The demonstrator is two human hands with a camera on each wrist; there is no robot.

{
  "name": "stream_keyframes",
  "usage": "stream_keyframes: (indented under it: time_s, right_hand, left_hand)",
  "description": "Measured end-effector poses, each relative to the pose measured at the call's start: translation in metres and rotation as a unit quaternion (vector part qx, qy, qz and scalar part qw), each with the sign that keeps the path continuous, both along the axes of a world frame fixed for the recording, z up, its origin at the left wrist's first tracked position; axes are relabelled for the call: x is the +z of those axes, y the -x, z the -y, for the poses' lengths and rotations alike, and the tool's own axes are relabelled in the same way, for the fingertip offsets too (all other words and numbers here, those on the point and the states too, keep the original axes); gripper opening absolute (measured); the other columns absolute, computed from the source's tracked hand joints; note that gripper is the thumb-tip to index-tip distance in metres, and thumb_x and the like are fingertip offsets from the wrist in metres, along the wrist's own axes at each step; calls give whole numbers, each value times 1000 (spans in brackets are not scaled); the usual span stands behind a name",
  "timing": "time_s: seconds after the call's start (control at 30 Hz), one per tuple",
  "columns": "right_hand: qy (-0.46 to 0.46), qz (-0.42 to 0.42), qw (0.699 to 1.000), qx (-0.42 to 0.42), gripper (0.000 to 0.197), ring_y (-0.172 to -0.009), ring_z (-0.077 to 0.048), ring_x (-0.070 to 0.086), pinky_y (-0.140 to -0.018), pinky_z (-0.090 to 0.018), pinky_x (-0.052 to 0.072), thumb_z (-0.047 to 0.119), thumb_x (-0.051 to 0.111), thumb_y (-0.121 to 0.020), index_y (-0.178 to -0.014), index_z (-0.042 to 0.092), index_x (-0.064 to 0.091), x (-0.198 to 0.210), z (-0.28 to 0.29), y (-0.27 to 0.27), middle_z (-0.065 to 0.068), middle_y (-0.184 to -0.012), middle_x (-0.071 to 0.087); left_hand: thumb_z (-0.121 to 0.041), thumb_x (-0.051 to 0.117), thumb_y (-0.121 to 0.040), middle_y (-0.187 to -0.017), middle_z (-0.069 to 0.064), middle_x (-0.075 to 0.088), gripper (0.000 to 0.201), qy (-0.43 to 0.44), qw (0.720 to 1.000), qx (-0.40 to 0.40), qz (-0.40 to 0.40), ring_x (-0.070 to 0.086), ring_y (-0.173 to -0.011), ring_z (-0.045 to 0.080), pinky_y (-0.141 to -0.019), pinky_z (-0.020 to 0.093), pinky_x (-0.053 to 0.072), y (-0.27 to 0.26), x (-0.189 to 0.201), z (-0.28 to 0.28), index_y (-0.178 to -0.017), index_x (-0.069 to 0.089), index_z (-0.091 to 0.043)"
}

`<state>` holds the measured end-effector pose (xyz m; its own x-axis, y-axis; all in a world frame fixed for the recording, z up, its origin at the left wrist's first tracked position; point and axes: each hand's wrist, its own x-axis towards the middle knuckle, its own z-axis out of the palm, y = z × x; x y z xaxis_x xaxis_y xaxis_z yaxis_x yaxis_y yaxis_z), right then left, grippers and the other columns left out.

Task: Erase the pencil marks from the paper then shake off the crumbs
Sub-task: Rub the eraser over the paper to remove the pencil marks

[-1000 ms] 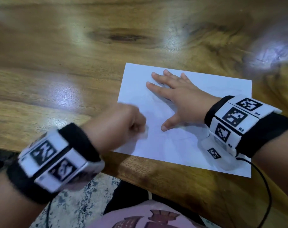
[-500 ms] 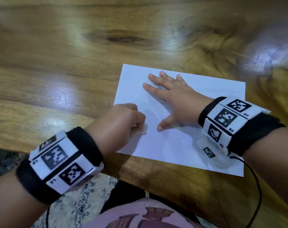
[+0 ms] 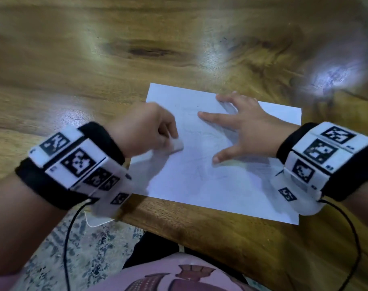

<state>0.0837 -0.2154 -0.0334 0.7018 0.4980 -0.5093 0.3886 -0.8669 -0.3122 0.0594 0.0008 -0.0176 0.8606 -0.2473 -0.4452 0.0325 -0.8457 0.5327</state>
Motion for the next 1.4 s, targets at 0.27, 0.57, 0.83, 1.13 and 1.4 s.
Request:
stream_keyframes:
  time_s: [0.27,0.57,0.83,1.13,1.4]
  right_hand:
    - [56,58,997,8,103,-143,-29,-11,-114,-58,-3,73,66,-58,-139,59,3,-9,-12,7,-3,-154,-3]
    - [62,60,996,13,104,-143,-30,-12,-114,-59,-3,73,64,-59,-140,58,0,-9,-13,8,-3,-155,-5]
    - [60,61,996,14,104,-143,-31,-12,-114,-59,-3,74,64,-59,-140,58,0,-11,-13,8,-3,-156,-6]
    - [60,61,996,10,108,-143,-28,-14,-114,-58,-5,73,64,-59,-143,51,-1,-10,-12,9,-2,-156,-7]
    - [57,55,997,8,107,-143,-29,-15,-114,-58,-5,72,65,-60,-143,51,0,-9,-12,9,-1,-156,-7]
  left_hand:
    - [-19,69,-75,-58,-5,55,9,-4,995,-60,82,54,-63,22,-51,14,28,21,-7,10,-67,69,-14]
    - [-7,65,-75,-68,2,60,7,-17,991,-5,130,53,-64,17,-51,16,31,-3,-10,17,-76,71,-12]
    - [-11,65,-76,-65,-5,50,6,-5,994,-74,86,46,-67,15,-51,12,29,19,-9,13,-71,67,-13]
    - [-11,64,-76,-66,-4,46,9,24,990,-135,22,48,-68,16,-53,15,29,50,-16,14,-68,66,-14]
    - [-14,66,-77,-68,2,52,10,-6,989,-55,135,41,-55,16,-54,24,24,9,-15,16,-66,64,-12]
